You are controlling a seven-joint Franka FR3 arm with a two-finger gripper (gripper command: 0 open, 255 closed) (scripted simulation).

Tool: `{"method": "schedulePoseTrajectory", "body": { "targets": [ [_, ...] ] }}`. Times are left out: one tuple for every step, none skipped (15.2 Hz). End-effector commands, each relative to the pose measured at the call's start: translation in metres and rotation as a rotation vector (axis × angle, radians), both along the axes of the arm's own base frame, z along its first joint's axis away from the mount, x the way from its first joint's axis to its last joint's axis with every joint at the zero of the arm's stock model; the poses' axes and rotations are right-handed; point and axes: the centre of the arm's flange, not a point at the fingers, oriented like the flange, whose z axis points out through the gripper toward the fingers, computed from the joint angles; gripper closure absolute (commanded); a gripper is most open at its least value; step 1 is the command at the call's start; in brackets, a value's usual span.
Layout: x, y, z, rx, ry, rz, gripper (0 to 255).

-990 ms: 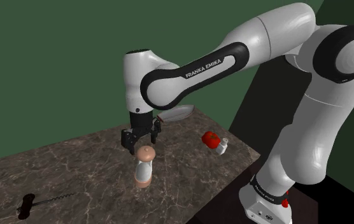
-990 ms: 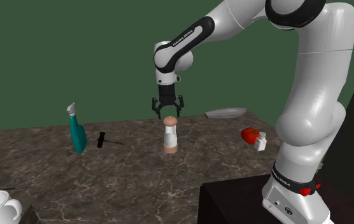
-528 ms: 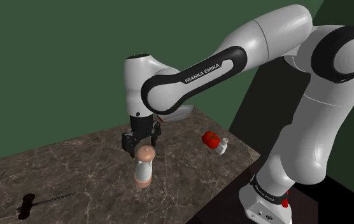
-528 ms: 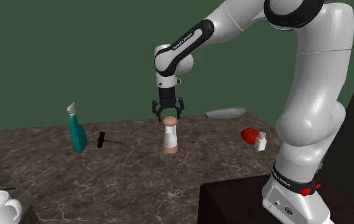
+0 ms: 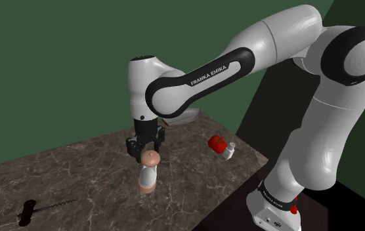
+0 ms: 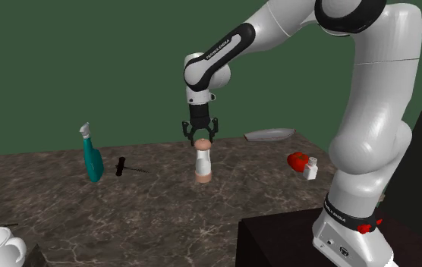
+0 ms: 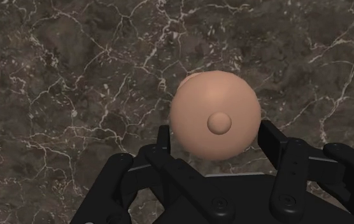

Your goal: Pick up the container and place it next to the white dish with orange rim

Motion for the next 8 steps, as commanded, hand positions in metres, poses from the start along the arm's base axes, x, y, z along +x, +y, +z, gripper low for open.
{"method": "schedulePoseTrajectory", "body": {
  "targets": [
    [0.000, 0.000, 0.000, 0.000, 0.001, 0.000, 255],
    [0.000, 0.000, 0.000, 0.000, 0.001, 0.000, 255],
    [0.000, 0.000, -0.001, 0.000, 0.001, 0.000, 255],
    [0.000, 0.000, 0.000, 0.000, 0.001, 0.000, 255],
    [0.000, 0.000, 0.005, 0.000, 0.001, 0.000, 255],
    [0.000, 0.000, 0.010, 0.000, 0.001, 0.000, 255],
    [0.000, 0.000, 0.015, 0.000, 0.001, 0.000, 255],
    [0.000, 0.000, 0.021, 0.000, 0.001, 0.000, 255]
  ]
}}
